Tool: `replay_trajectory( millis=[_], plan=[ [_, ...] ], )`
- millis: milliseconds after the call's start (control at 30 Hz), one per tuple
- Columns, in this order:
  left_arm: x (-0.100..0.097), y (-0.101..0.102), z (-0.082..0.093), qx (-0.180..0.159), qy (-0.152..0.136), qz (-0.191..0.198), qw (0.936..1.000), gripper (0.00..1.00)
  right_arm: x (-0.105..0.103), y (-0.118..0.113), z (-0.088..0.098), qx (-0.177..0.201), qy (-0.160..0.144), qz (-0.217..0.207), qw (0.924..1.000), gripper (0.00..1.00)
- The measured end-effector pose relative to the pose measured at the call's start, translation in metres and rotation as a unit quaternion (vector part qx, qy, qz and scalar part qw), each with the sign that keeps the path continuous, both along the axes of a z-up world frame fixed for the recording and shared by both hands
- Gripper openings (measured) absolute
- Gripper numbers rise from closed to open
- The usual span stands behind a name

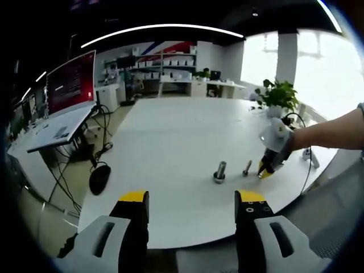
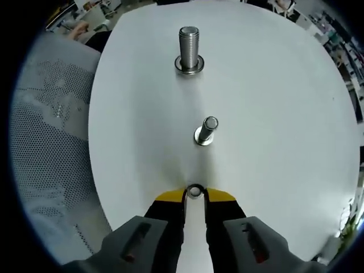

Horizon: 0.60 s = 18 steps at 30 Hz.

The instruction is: Place the washer onto the threaded stud by aligning its center hole with the stud, sliding it down to the base, and recovering from edge contact or off-axis alignment until the washer reaches the visible bottom stop.

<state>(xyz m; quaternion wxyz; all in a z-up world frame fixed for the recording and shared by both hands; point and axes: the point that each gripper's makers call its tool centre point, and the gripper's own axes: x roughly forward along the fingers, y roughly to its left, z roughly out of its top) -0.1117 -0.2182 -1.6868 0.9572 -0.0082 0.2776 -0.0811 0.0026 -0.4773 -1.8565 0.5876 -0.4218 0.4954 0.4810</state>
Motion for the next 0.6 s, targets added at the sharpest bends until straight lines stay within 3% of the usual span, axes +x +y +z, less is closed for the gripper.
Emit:
replay_trajectory(
  millis=[600],
  plan=[
    [0.0001,0.0002,-0.0005,0.001,0.001,0.001,1.0000,0.59,0.0009,-0.0026,0.0091,0.009,-0.002,-0.003,1.0000,0.14]
  ],
)
